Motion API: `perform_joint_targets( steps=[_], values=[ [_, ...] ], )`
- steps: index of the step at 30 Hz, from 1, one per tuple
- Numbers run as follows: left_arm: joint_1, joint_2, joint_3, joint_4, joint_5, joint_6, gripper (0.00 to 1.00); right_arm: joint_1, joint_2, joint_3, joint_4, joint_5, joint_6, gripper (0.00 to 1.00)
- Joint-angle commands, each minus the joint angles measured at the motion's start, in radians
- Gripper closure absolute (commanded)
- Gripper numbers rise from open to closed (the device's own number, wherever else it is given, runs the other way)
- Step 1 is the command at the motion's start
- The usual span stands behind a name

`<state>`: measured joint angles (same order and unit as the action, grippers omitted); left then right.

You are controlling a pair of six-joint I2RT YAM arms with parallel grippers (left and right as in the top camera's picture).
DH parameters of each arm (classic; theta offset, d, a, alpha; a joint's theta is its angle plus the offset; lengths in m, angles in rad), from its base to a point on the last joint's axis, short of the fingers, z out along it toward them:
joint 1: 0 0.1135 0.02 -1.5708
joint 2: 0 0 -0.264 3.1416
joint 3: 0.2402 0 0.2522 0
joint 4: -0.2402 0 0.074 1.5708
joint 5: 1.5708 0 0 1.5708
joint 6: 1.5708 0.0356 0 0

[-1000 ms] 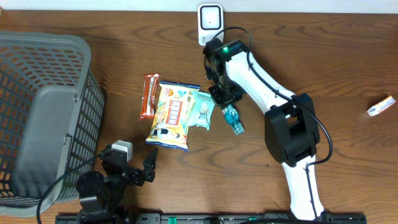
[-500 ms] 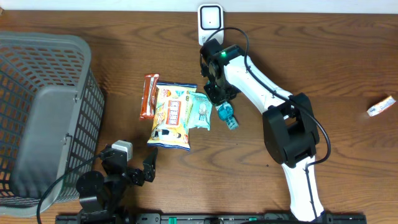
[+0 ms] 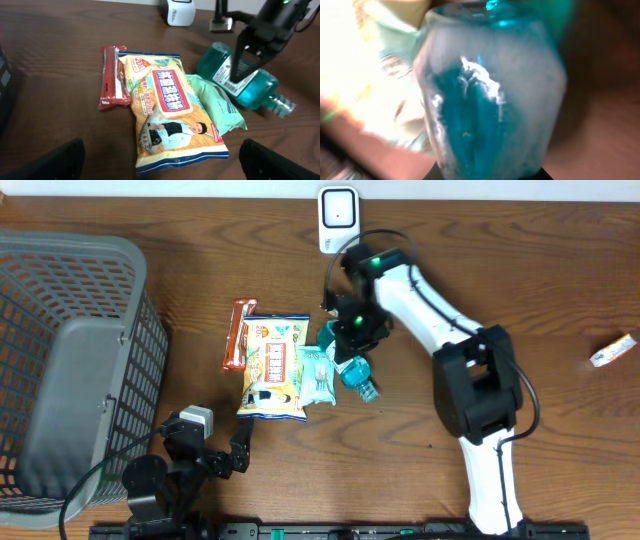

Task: Scan the item barcode
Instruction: 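Lift the Listerine bottle off the wipe packs with the right gripper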

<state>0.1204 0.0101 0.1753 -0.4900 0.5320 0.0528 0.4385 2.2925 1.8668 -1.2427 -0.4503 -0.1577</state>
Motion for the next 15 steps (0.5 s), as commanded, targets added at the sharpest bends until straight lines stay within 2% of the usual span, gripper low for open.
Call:
perform_joint_targets(
  steps=[1,9,15],
  values=[
    [-0.004,-0.004,0.003,0.004,-0.002,0.006,0.02,-0.073,-0.01,0.003,-0.02,-0.285,-0.178,0.99],
    [-0.004,-0.004,0.003,0.004,-0.002,0.006,0.02,-0.183,-0.01,0.003,-0.163,-0.617,-0.417,0.99],
    [-0.004,-0.004,0.003,0.004,-0.002,0.006,0.02,-0.237,-0.01,0.003,-0.432,-0.741,-0.712,0.99]
  ],
)
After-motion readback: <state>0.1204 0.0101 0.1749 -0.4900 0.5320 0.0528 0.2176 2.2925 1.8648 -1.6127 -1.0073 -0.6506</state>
